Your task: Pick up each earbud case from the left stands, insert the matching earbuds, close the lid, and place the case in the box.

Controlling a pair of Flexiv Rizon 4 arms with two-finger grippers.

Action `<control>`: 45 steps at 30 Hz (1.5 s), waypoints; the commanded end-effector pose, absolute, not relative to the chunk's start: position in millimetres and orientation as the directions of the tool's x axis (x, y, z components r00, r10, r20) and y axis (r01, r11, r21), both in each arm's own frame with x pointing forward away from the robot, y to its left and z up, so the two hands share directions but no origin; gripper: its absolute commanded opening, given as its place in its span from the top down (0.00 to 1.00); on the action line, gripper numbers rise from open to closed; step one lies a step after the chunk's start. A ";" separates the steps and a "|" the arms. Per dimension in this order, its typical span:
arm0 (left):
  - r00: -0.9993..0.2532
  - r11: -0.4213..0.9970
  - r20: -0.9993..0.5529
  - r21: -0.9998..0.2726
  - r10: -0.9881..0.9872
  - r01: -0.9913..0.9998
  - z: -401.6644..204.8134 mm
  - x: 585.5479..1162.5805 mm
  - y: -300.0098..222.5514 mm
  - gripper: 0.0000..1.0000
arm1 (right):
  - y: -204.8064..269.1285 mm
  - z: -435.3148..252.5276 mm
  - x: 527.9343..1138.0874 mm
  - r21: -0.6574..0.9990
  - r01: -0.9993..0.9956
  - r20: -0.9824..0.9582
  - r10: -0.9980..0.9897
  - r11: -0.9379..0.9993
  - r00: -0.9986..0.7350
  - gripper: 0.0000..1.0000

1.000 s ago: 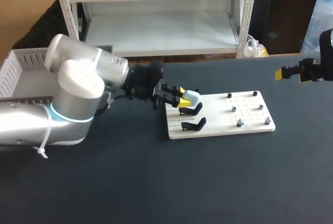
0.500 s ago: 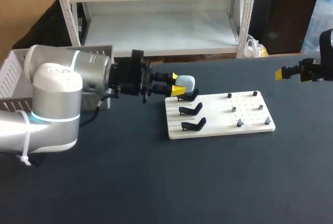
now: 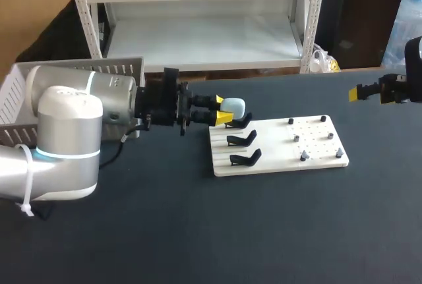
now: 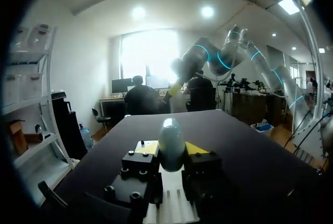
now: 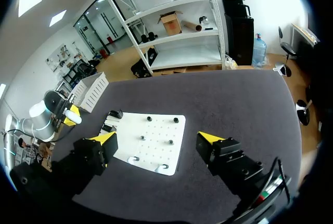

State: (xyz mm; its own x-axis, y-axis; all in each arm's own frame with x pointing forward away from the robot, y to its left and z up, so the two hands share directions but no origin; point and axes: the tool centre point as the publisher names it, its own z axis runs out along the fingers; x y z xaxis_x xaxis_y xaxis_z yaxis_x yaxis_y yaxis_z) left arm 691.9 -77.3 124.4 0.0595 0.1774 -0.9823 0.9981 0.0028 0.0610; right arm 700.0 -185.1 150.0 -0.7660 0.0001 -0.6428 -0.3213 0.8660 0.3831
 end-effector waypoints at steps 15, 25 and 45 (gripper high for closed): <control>-0.009 0.026 -0.994 -0.006 0.110 1.000 124.3 695.9 -104.9 1.00 | -177.3 164.9 723.3 0.379 -0.456 -0.660 -0.110 0.805 -0.743 0.00; 0.015 -0.002 -0.992 0.015 0.122 1.000 123.8 693.7 -103.8 1.00 | -140.6 175.4 676.2 0.384 -0.561 -0.669 -0.198 0.733 -0.717 0.00; 0.030 -0.033 -0.994 0.027 0.107 0.999 117.4 702.5 -98.5 1.00 | -75.4 181.1 625.9 0.257 -0.608 -0.696 -0.293 0.751 -0.656 0.00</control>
State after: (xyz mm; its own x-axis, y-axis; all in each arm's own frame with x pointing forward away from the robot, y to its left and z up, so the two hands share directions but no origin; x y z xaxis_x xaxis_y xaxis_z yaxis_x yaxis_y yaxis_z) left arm 699.7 -97.7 118.6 0.0302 0.1074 -0.9938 0.9993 -0.0266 0.0275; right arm 631.8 -84.9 181.5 -0.6551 -0.2950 -0.6955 -0.6465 0.6952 0.3141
